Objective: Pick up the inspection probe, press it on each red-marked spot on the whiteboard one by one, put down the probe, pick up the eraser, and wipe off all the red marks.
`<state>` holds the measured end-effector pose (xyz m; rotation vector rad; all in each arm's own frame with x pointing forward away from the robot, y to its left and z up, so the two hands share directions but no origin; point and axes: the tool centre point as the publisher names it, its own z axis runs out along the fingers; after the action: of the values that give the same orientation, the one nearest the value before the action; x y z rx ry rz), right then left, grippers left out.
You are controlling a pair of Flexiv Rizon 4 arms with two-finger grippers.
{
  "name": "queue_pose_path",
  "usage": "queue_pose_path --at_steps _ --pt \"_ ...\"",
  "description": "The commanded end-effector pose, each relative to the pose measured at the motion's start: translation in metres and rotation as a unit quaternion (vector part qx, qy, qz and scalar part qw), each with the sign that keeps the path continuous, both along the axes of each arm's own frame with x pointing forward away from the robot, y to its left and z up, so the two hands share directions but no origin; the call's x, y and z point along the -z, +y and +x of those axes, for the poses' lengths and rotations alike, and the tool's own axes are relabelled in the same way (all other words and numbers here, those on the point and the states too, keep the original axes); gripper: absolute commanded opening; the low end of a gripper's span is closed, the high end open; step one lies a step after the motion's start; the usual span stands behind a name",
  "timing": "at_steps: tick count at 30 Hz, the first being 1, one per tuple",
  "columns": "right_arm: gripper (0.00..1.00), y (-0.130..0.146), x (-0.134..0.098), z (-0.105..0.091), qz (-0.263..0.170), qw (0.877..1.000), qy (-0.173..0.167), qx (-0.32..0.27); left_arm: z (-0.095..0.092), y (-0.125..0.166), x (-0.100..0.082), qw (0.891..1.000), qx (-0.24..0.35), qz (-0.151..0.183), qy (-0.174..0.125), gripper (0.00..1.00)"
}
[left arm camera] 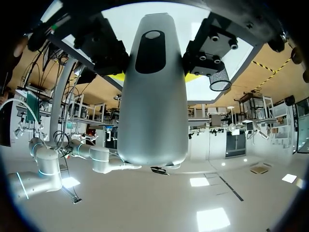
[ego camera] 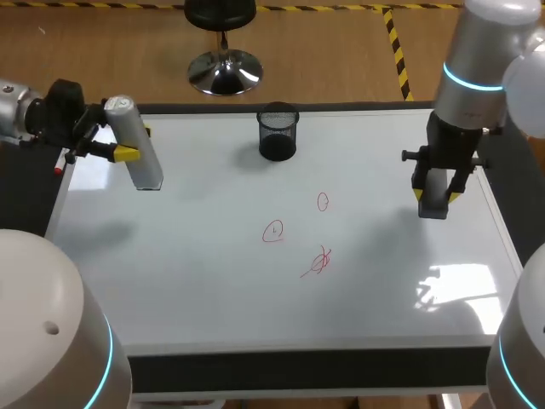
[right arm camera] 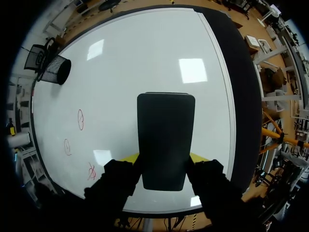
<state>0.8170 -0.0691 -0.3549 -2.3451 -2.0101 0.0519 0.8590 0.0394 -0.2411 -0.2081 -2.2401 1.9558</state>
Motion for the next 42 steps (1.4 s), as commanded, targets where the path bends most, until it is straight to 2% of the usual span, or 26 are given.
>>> queue_pose_path --at_steps 1,10,12,15,17,23,35,42 --pt "0.0 0.018 -0.003 -0.004 -0.016 1.0 -0.004 0.0 0.001 0.001 0.0 1.0 0.002 -0.001 0.0 0.0" --pt "0.0 0.056 0.0 -0.008 -0.035 0.999 -0.011 0.005 0.001 0.001 0.0 1.0 0.002 -0.001 0.0 0.0" --pt "0.0 0.053 0.0 -0.009 -0.03 0.999 -0.001 0.035 0.001 0.001 0.0 1.0 0.002 -0.001 0.0 0.0" --pt "0.0 0.065 0.003 -0.009 -0.025 0.999 -0.001 0.042 0.001 0.001 0.0 1.0 0.002 -0.001 0.0 0.0" --pt "0.0 0.083 0.007 -0.004 -0.017 0.999 -0.01 0.04 0.001 0.001 0.0 1.0 0.002 -0.001 0.0 0.0" --pt "0.0 0.11 0.005 -0.004 -0.007 0.999 -0.033 0.039 0.001 0.001 0.0 1.0 0.002 -0.001 0.0 0.0" --pt "0.0 0.159 0.004 -0.01 0.002 0.998 -0.027 0.049 0.001 0.001 0.0 1.0 0.002 -0.001 0.0 0.0" --pt "0.0 0.198 0.004 -0.01 0.013 0.999 -0.034 0.027 0.001 0.001 0.0 1.0 0.002 -0.001 0.0 0.0"
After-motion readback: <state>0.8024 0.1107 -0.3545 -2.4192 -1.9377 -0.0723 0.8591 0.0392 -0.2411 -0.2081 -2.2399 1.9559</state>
